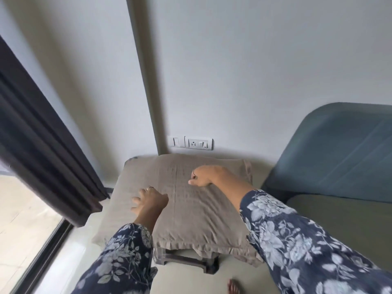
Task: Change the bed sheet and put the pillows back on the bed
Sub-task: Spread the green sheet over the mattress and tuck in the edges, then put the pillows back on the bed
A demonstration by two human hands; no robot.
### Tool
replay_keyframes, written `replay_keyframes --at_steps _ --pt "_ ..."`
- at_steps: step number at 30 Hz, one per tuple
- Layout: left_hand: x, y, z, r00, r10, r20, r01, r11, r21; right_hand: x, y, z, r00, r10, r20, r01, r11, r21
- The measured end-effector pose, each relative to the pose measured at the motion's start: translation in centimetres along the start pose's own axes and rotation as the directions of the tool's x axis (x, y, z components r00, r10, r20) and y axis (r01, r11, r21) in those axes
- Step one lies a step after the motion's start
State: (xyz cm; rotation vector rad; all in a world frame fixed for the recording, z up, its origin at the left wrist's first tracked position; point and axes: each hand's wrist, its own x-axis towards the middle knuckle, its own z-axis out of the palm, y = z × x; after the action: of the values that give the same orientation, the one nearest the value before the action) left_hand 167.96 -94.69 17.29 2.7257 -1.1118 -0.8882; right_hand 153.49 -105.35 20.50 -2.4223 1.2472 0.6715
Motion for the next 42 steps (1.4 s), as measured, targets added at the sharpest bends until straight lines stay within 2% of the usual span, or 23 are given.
replay_keyframes --at_steps 2,6,10,16,20,24,26,31,33,36,37,39,42 --pt "0.8 1.0 0.3 0.999 -0.033 -0.024 0.032 0.998 -0.046 1.6 1.1 -0.8 0.999 -0.018 -0.026 0.019 0.999 0.031" --pt "3.0 2.9 1.1 0.990 -0.134 -0.040 0.127 0.980 -0.153 5.3 4.2 -1.8 0.999 -0.038 0.013 0.038 0.998 -0.044" --pt "5.7 4.4 3.4 0.962 -0.273 0.028 0.269 0.917 -0.295 10.1 8.0 -3.0 0.995 -0.073 0.069 0.075 0.997 -0.031" --pt "6.9 5.7 7.9 0.908 -0.407 0.102 0.412 0.818 -0.401 17.1 11.8 -1.6 0.985 -0.140 0.097 0.138 0.990 0.030" --pt "7.7 4.6 11.4 0.802 -0.569 0.182 0.572 0.643 -0.509 20.6 13.1 0.1 0.975 -0.150 0.162 0.139 0.987 0.075" --pt "7.6 3.6 13.0 0.617 -0.701 0.357 0.715 0.310 -0.627 23.4 13.3 1.6 0.966 -0.139 0.218 0.117 0.987 0.109" --pt "7.5 3.6 13.2 0.590 -0.717 0.372 0.706 0.234 -0.669 24.2 13.2 1.7 0.968 -0.123 0.220 0.096 0.987 0.131" --pt "7.8 3.3 14.3 0.574 -0.737 0.357 0.645 0.138 -0.752 26.0 13.6 1.5 0.955 -0.159 0.249 0.107 0.972 0.211" --pt "7.7 2.8 14.8 0.542 -0.751 0.378 0.611 0.044 -0.790 26.6 13.6 1.5 0.956 -0.167 0.243 0.102 0.961 0.258" --pt "7.5 2.1 14.8 0.472 -0.736 0.486 0.540 -0.194 -0.819 26.6 13.4 1.4 0.961 -0.164 0.224 0.061 0.911 0.408" --pt "7.3 1.8 14.8 0.467 -0.728 0.502 0.526 -0.228 -0.819 26.3 13.2 1.3 0.967 -0.160 0.198 0.055 0.890 0.452" --pt "6.7 1.3 14.2 0.521 -0.675 0.522 0.494 -0.260 -0.830 25.7 12.9 1.0 0.982 -0.130 0.135 0.045 0.863 0.503" --pt "5.6 0.7 13.0 0.626 -0.611 0.484 0.435 -0.241 -0.867 24.2 12.1 -0.1 0.993 -0.074 0.096 0.014 0.858 0.513"
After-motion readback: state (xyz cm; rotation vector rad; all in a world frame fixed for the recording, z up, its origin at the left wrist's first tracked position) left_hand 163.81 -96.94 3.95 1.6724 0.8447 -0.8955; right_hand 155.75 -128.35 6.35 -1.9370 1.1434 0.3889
